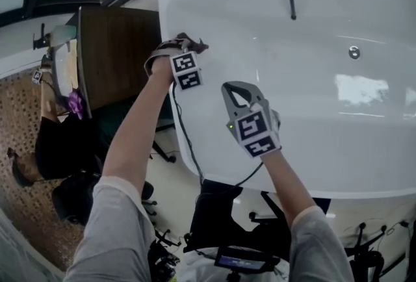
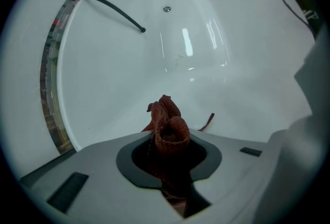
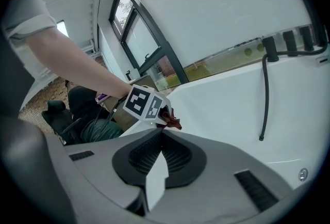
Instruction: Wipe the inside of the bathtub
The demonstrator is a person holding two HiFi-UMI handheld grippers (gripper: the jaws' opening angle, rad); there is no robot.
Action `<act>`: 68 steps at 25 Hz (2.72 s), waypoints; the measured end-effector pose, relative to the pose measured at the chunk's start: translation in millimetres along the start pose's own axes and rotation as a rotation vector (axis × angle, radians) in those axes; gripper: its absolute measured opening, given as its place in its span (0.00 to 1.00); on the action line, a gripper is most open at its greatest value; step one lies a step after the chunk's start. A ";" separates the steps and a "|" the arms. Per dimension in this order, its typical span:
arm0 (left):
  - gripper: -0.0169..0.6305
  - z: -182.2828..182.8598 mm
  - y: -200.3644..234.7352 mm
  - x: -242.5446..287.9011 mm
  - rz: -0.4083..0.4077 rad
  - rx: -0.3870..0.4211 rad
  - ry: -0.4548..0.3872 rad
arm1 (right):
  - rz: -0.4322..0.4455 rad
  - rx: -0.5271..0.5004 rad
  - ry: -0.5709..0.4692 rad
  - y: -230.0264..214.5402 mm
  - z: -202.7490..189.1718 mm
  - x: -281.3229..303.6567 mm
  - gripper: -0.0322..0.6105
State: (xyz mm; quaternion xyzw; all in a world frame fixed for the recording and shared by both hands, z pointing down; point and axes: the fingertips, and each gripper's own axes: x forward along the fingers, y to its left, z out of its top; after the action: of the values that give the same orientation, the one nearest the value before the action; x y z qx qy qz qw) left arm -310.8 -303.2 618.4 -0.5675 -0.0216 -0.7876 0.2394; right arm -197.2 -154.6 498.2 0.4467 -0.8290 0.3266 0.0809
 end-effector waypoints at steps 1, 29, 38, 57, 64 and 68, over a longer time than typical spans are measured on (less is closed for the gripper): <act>0.15 2.0 0.8 3.5 -0.006 -0.004 0.002 | 0.001 0.000 0.003 -1.8 -2.4 1.3 0.06; 0.15 89.4 -19.9 103.2 -0.081 0.018 -0.030 | -0.204 0.096 0.104 -123.6 -121.3 36.6 0.06; 0.16 136.7 -34.9 150.5 -0.096 0.046 -0.051 | -0.256 0.132 0.124 -165.6 -154.9 43.8 0.06; 0.16 224.0 -85.6 249.8 -0.178 0.104 -0.065 | -0.296 0.155 0.184 -225.8 -217.1 59.0 0.06; 0.16 256.8 -89.5 278.5 -0.182 0.052 -0.114 | -0.316 0.153 0.197 -248.7 -230.8 58.9 0.06; 0.16 269.5 -83.8 277.2 -0.188 -0.027 -0.145 | -0.337 0.166 0.210 -261.2 -241.0 49.8 0.06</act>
State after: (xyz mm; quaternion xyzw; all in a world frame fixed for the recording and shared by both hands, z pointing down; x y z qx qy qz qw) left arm -173.2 -244.5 984.5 -0.6215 -0.0814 -0.7637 0.1544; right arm -57.2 -142.1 828.4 0.5477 -0.6997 0.4205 0.1831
